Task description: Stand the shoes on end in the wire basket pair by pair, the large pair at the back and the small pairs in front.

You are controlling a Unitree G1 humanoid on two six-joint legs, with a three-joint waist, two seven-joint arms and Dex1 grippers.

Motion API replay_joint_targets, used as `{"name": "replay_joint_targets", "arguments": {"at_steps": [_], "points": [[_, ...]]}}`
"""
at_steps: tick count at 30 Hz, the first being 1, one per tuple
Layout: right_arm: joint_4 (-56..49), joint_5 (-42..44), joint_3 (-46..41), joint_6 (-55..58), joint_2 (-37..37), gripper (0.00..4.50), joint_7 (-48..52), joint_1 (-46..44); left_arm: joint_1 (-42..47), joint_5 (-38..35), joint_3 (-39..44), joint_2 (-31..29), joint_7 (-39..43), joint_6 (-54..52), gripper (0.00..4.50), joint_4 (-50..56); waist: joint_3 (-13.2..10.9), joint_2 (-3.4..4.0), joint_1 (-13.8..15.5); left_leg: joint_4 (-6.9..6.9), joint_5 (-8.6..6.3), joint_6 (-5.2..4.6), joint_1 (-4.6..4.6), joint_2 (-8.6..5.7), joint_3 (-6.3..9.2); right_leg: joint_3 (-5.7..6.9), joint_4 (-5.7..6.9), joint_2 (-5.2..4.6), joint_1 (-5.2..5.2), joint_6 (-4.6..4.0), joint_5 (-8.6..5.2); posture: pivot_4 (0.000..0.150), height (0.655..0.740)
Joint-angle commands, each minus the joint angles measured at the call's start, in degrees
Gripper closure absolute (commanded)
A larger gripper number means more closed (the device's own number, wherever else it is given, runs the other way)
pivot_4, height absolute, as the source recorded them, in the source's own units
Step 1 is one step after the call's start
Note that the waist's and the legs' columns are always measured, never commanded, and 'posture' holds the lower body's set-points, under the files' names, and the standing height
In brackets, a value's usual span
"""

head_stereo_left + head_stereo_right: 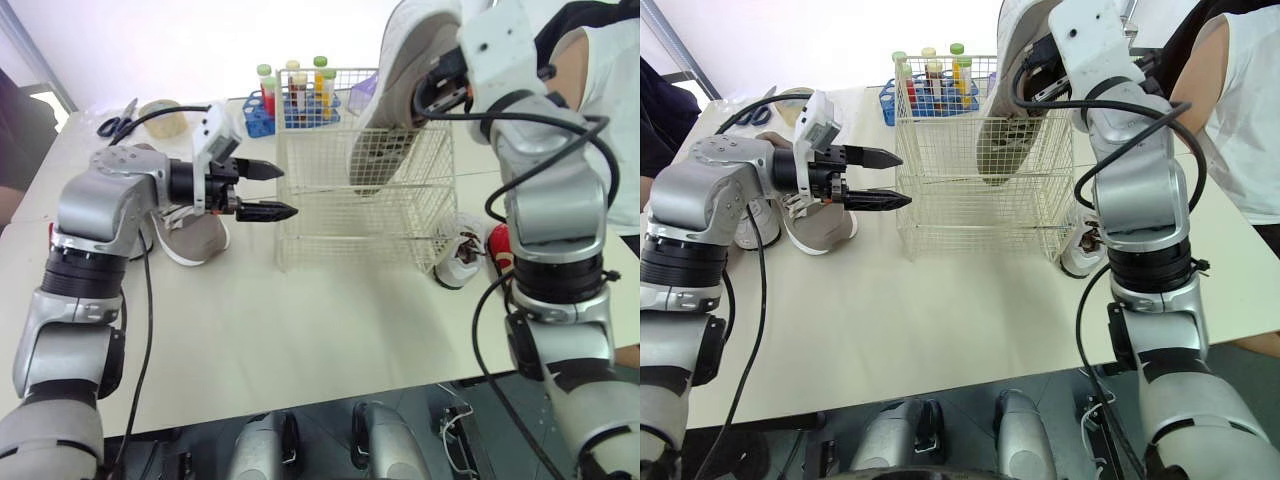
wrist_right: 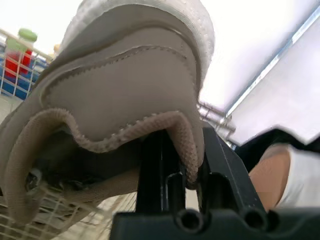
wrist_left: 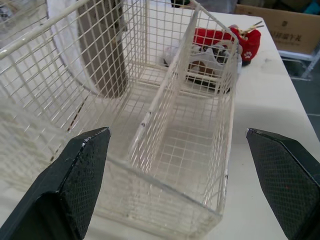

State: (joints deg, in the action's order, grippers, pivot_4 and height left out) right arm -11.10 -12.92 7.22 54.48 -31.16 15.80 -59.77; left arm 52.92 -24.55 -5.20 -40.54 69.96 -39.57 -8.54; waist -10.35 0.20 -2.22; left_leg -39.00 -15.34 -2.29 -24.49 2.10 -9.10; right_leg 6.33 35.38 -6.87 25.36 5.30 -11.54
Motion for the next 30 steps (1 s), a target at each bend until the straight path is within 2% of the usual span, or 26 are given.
{"name": "replay_joint_targets", "arguments": {"at_steps": [1, 7, 13, 30], "points": [[1.85, -3.15, 2.35, -5.71, -2.67, 4.47, 0.3, -2.28, -0.65, 0.0, 0.14, 0.7, -1.2, -0.92, 0.0, 0.85, 0.0, 0.0, 0.05, 0.0, 0.0, 0.0, 0.0, -0.01, 0.0, 0.0, 0.0, -0.01, 0.0, 0.0, 0.0, 0.15, 0.74], [3.48, -6.5, 3.53, -10.09, -3.83, 4.47, -0.14, -3.95, -1.21, -0.34, 0.35, 1.91, -1.49, -0.68, 0.0, 1.47, 0.0, 0.0, 0.04, -0.04, 0.0, 0.0, 0.0, -0.02, -0.02, 0.0, 0.02, -0.01, -0.01, 0.01, 0.0, 0.15, 0.74], [3.17, -8.8, 6.37, -11.07, -6.24, 4.47, 3.63, -0.36, -1.38, -0.41, 0.7, 2.8, -2.0, -0.13, 0.0, 1.31, 0.0, -0.01, 0.33, -0.05, 0.0, 0.0, -0.01, -0.02, -0.02, 0.0, 0.01, -0.01, -0.02, 0.01, 0.0, 0.15, 0.74], [0.88, -8.74, 5.66, -4.71, -6.35, 4.47, 11.61, 3.87, -1.49, -0.56, 1.43, 3.61, -3.36, -0.14, 0.0, 2.22, 0.03, -0.06, 1.18, -0.09, 0.0, 0.0, 0.0, -0.01, 0.0, 0.02, 0.01, -0.01, -0.05, 0.0, 0.0, 0.15, 0.74]]}}
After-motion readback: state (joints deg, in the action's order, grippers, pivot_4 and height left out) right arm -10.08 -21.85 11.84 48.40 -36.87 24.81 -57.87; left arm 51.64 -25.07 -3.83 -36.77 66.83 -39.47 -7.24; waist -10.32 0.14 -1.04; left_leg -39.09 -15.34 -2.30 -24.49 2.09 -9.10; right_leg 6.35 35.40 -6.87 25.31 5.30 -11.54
